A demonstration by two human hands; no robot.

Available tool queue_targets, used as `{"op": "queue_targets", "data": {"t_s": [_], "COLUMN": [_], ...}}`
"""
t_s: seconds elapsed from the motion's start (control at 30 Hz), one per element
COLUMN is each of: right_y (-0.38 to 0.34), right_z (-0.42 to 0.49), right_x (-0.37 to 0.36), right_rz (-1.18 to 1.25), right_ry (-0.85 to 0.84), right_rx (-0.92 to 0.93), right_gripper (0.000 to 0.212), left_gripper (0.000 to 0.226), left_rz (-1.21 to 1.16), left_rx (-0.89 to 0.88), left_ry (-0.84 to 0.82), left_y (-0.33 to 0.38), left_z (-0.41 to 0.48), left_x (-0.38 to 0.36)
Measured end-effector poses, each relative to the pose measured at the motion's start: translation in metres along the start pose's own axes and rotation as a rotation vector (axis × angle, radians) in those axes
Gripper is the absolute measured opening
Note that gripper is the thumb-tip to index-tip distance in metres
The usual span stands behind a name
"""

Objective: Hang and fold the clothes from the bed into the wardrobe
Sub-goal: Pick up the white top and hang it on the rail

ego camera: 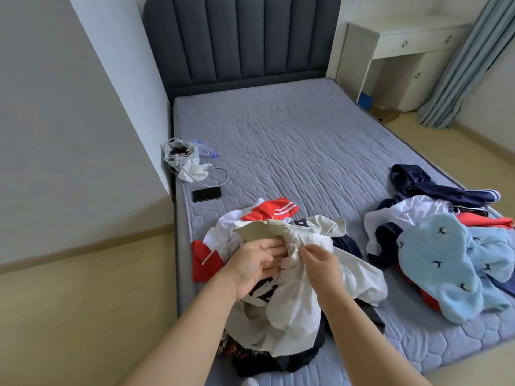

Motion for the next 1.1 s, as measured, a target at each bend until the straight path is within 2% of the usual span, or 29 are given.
{"op": "queue_targets", "data": {"t_s": [0.07, 0.17, 0.2, 0.23, 0.3, 0.4, 0.47, 0.53, 0.57, 0.7, 0.77, 0.8, 0.87, 0.9, 0.97, 1.03, 1.1], "right_y": [0.0, 0.007, 0.01, 0.014, 0.018, 0.024, 0.018, 0.008, 0.001, 0.005, 0.011, 0.011, 0.007, 0.004, -0.005, -0.019, -0.036], "right_z": [0.0, -0.003, -0.003, -0.003, -0.008, -0.011, -0.014, -0.018, -0.021, -0.024, -0.02, -0.017, -0.013, -0.012, -0.009, -0.01, -0.012], "right_x": [0.005, 0.01, 0.012, 0.012, 0.022, 0.03, 0.038, 0.042, 0.039, 0.02, 0.018, 0.02, 0.025, 0.027, 0.033, 0.035, 0.032], "right_rz": [0.041, 0.278, 0.308, 0.301, 0.297, 0.349, 0.38, 0.325, 0.222, -0.357, -0.605, -0.605, -0.345, -0.14, 0.23, 0.437, 0.545], "right_ry": [0.039, 0.049, 0.063, 0.078, 0.128, 0.161, 0.152, 0.093, 0.038, -0.145, -0.117, -0.08, -0.009, 0.013, 0.062, 0.091, 0.065], "right_rx": [-0.001, -0.092, -0.121, -0.15, -0.207, -0.263, -0.179, -0.038, 0.042, 0.174, 0.188, 0.185, 0.137, 0.091, 0.047, 0.049, 0.09], "right_gripper": [0.019, 0.029, 0.033, 0.034, 0.03, 0.03, 0.031, 0.028, 0.038, 0.059, 0.055, 0.043, 0.015, 0.015, 0.029, 0.035, 0.031], "left_gripper": [0.046, 0.04, 0.045, 0.055, 0.063, 0.02, 0.02, 0.024, 0.023, 0.002, 0.004, 0.007, 0.017, 0.022, 0.026, 0.026, 0.026], "left_rz": [0.179, 0.739, 0.905, 1.04, 1.245, 1.259, 1.2, 1.315, 1.308, 1.079, 0.986, 0.917, 0.775, 0.729, 0.712, 0.775, 0.88], "left_rx": [-0.027, -0.109, -0.13, -0.141, -0.096, 0.033, 0.05, 0.02, -0.003, -0.104, -0.162, -0.178, -0.234, -0.279, -0.326, -0.301, -0.285], "left_ry": [0.165, 0.669, 0.749, 0.737, 0.54, 0.279, 0.174, 0.275, 0.348, 0.383, 0.353, 0.332, 0.298, 0.279, 0.183, 0.073, 0.05], "left_y": [0.005, 0.027, 0.033, 0.034, 0.03, 0.013, -0.003, -0.002, 0.004, 0.028, 0.039, 0.044, 0.055, 0.061, 0.067, 0.063, 0.062], "left_z": [0.002, -0.007, -0.007, -0.001, 0.02, 0.043, 0.048, 0.045, 0.041, 0.034, 0.031, 0.028, 0.021, 0.018, 0.012, 0.01, 0.01], "left_x": [0.012, 0.046, 0.05, 0.052, 0.034, 0.019, 0.009, 0.01, 0.01, -0.001, -0.009, -0.013, -0.018, -0.019, -0.024, -0.026, -0.023]}}
Point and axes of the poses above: each hand's wrist, its own z-axis towards the middle knuckle, its own x-axis out of the back of the hand, y = z × x, the point moved 8 cm from there along z, towards the middle knuckle, and after that the axes turned 11 degrees about z, right-handed, at the moved point
